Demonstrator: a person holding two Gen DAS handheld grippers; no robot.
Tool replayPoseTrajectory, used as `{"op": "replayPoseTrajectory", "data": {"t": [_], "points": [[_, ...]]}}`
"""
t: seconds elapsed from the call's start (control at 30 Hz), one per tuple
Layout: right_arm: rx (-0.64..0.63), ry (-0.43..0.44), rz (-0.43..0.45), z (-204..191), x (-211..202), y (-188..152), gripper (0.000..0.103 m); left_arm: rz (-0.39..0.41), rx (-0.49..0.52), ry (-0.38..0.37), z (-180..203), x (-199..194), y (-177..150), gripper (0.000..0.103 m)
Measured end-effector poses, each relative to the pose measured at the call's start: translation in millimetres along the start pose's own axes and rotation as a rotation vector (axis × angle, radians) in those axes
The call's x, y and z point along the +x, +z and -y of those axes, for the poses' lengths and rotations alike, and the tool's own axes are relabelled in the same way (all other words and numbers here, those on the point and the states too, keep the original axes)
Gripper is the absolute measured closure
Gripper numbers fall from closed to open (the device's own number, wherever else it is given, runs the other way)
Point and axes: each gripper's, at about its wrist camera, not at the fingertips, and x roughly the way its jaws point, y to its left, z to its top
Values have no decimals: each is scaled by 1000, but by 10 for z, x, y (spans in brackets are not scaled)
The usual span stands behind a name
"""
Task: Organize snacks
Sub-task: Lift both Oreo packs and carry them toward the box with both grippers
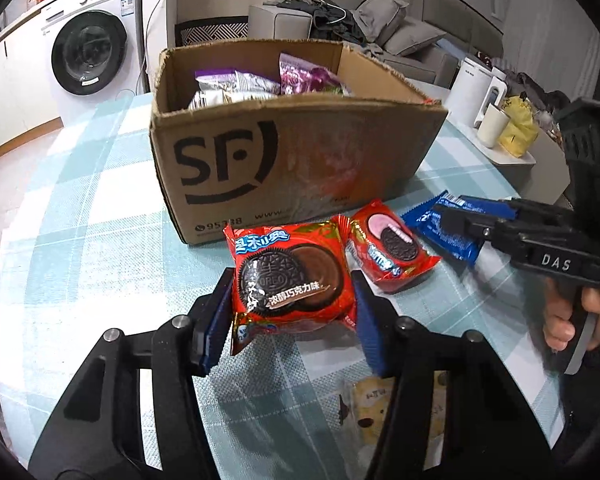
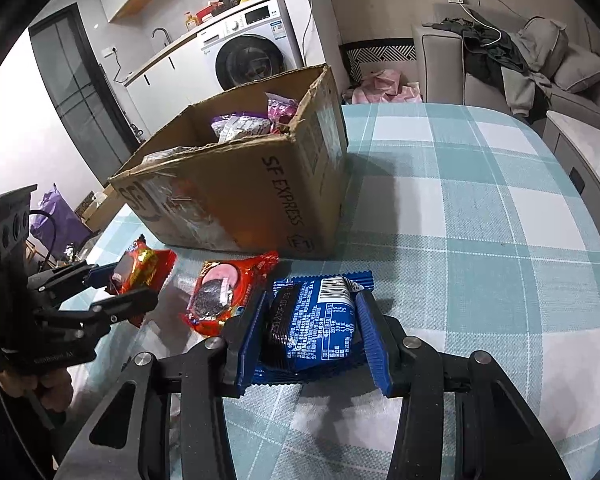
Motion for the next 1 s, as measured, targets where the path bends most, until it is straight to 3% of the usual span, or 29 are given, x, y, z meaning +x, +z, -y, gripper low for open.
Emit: {"op": "replayPoseTrajectory", "data": {"t": [0.5,1.0], "points": [[-21,12,121,-203,-493,114,58,130,-15,-9,-102,-773,186,51],[-49,41,264,-477,-925,578,58,222,4,11,-125,-1278,624,51]]}}
